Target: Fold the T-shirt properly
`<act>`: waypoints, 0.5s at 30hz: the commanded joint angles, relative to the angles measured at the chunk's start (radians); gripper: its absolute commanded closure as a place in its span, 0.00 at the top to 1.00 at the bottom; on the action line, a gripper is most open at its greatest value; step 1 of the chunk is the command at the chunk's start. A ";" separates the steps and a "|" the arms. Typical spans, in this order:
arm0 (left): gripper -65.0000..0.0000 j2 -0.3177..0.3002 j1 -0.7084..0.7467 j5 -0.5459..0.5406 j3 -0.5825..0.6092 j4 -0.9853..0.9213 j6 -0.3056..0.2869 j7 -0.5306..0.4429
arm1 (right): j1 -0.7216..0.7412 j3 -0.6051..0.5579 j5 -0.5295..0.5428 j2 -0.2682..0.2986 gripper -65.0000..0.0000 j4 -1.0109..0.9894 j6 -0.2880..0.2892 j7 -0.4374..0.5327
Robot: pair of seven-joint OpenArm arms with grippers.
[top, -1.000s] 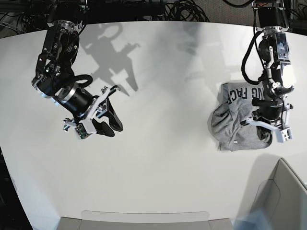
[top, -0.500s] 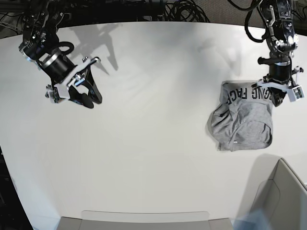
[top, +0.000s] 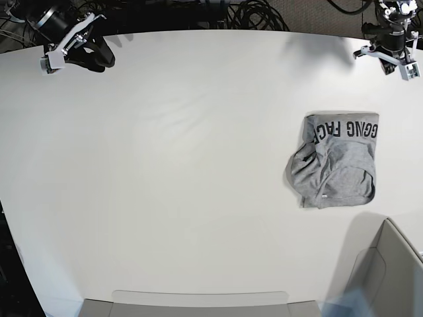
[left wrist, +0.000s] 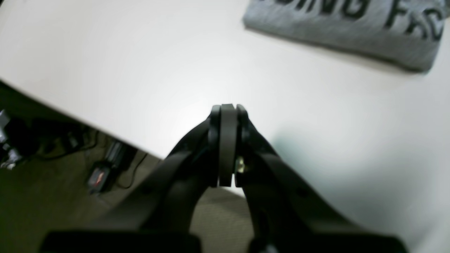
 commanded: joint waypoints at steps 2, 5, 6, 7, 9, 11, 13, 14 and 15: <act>0.00 0.013 0.062 0.007 -0.023 0.016 -0.002 -0.021 | -0.072 0.003 0.018 0.003 0.26 0.017 0.043 0.009; 0.00 0.016 0.123 0.007 -0.015 0.016 -0.002 -0.006 | -0.109 0.018 0.013 0.001 0.26 0.017 0.043 -0.083; 0.00 0.019 0.137 0.007 -0.015 0.016 -0.002 0.012 | -0.115 0.029 0.004 -0.004 0.26 0.017 0.043 -0.110; 0.00 0.027 0.150 0.006 -0.015 0.016 -0.002 0.026 | -0.121 0.043 -0.019 -0.024 0.26 0.017 0.043 -0.132; 0.00 0.054 0.165 0.006 -0.013 0.016 -0.003 0.045 | -0.127 0.061 -0.091 -0.062 0.25 0.017 0.043 -0.146; 0.00 0.067 0.189 0.007 -0.012 0.016 -0.003 0.055 | -0.131 0.063 -0.192 -0.086 0.20 0.015 0.043 -0.152; 0.00 0.070 0.203 0.009 0.017 0.015 -0.003 0.077 | -0.134 0.026 -0.304 -0.105 0.13 0.012 0.043 -0.153; 0.00 0.070 0.206 0.012 0.036 0.013 -0.003 0.080 | -0.140 -0.006 -0.350 -0.109 0.10 0.011 0.043 -0.153; 0.00 0.070 0.209 0.013 0.054 0.013 -0.003 0.081 | -0.144 -0.053 -0.398 -0.109 0.07 0.009 0.043 -0.153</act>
